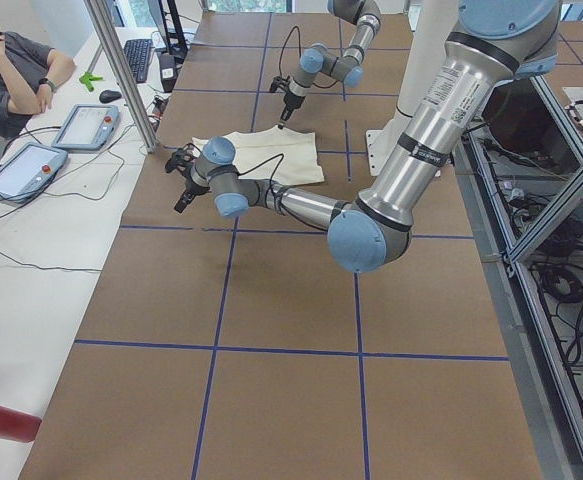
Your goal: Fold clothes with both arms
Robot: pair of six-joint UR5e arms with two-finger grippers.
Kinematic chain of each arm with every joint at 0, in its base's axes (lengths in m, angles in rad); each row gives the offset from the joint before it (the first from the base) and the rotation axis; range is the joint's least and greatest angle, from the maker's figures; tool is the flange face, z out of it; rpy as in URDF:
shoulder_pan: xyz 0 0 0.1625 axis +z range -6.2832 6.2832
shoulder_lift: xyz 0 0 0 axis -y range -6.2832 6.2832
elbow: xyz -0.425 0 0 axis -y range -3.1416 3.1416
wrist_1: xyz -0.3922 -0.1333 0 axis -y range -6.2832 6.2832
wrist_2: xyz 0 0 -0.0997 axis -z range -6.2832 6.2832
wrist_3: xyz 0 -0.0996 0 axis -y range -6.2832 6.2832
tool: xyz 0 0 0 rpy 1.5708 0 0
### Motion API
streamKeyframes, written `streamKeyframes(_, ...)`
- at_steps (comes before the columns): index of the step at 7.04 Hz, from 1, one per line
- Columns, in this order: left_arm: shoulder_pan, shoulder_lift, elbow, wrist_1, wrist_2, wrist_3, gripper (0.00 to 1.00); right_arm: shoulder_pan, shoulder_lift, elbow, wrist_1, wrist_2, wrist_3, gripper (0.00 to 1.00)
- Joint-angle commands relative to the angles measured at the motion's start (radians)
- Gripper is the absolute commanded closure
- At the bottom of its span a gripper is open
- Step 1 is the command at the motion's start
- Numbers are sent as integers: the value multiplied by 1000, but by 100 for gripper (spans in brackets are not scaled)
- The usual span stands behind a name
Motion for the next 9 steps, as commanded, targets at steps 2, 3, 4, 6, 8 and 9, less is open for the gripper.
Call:
streamKeyframes(2,2,4,-17,2,-5,1,0,-25,-58,109,-6,-32,-2,0)
streamKeyframes(3,2,71,-95,12,-85,2,0,-31,-59,188,-108,24,-84,0)
streamKeyframes(4,-1,181,-203,23,-159,2,0,-36,-47,250,-191,41,-184,0)
streamKeyframes(6,0,334,-447,268,-166,17,0,-45,-44,255,-190,37,-195,0)
streamKeyframes(8,8,384,-574,434,-155,91,0,-94,-21,255,-190,-38,-194,0)
streamKeyframes(9,8,391,-576,434,-151,91,0,-138,-24,235,-193,-91,-203,0)
